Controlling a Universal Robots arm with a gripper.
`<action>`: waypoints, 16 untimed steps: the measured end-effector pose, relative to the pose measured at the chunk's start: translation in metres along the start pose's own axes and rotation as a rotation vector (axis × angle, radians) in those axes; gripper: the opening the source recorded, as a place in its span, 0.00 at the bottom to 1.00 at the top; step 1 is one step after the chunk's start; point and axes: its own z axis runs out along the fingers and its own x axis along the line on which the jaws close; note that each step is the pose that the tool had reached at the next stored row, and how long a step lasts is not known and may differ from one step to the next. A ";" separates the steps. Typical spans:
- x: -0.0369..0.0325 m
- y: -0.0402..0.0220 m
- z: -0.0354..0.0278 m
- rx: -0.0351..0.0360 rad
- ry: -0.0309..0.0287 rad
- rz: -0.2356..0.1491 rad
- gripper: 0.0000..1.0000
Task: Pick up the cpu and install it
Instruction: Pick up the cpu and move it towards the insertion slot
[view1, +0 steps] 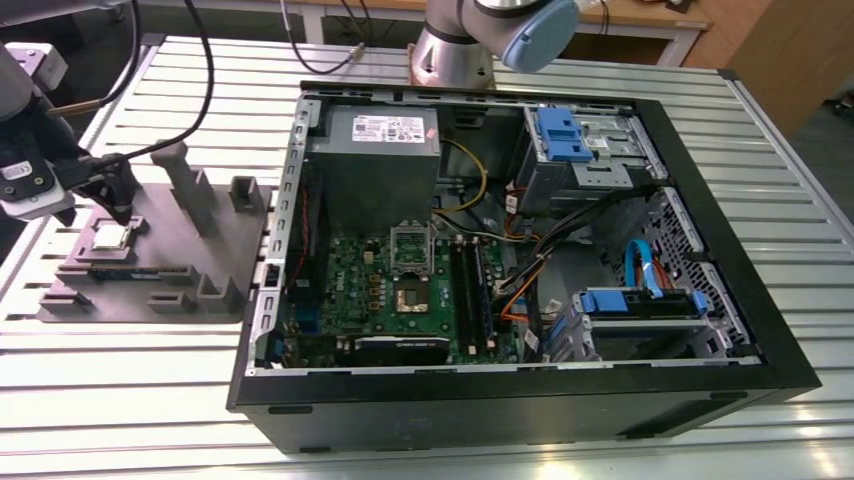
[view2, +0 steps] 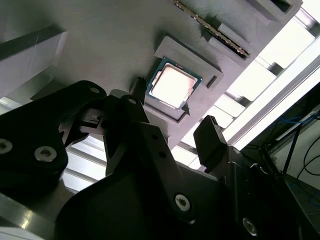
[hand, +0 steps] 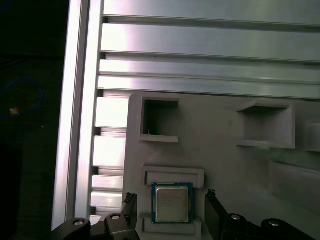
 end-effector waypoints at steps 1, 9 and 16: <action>0.0000 -0.0001 0.0010 0.0006 0.0003 0.000 0.65; 0.0002 -0.0016 0.0105 0.0013 0.0006 0.005 0.65; 0.0001 -0.0036 0.0134 0.0103 0.0005 0.005 0.65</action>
